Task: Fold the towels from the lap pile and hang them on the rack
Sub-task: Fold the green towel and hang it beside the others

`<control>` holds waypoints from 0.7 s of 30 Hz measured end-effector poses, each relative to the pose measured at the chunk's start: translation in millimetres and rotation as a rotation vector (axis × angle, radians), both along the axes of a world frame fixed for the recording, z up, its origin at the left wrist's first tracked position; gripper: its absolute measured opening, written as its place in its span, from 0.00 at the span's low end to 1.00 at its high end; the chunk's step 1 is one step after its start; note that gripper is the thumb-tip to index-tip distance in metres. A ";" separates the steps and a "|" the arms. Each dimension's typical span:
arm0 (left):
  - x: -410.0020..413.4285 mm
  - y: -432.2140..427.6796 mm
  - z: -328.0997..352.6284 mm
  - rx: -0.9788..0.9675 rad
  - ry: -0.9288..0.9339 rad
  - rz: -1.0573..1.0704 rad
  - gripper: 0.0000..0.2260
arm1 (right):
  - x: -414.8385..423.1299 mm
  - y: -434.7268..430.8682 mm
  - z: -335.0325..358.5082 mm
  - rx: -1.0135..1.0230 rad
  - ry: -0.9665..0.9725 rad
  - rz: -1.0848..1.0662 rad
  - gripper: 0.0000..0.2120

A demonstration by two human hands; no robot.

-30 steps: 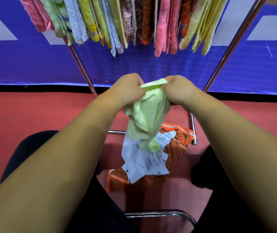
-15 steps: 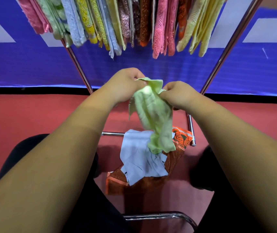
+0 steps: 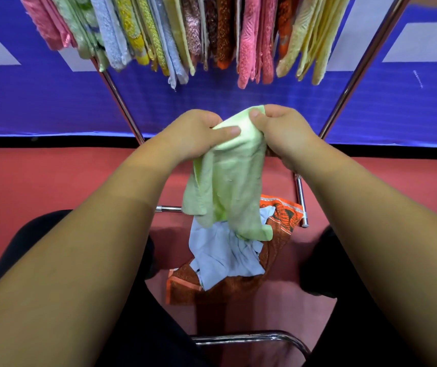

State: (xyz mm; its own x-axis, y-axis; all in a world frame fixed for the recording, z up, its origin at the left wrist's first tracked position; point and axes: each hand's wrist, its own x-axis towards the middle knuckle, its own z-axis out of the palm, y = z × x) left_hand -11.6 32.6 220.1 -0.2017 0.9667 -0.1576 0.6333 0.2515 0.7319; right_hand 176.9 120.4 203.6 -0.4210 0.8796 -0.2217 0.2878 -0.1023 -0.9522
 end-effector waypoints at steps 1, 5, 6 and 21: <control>-2.2 -0.9 1.0 -0.043 0.066 -0.049 0.22 | 1.0 0.8 1.9 0.003 0.026 -0.081 0.13; -9.6 -5.2 -2.9 -0.194 0.376 -0.115 0.16 | 11.3 7.8 10.3 -0.049 0.107 -0.344 0.11; -11.0 -5.7 -4.6 -0.216 0.440 -0.101 0.15 | 14.1 10.5 11.0 -0.075 0.103 -0.366 0.11; -5.0 -5.0 -6.3 -0.040 -0.104 0.098 0.10 | 8.0 -15.7 32.9 -0.457 0.293 0.145 0.11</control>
State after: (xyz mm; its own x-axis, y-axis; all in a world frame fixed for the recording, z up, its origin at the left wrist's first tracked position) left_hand -16.6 27.5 213.7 -0.2750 0.9359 -0.2202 0.5256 0.3381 0.7807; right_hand 185.0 104.7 236.5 -0.6320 0.6500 -0.4221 0.0596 -0.5023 -0.8626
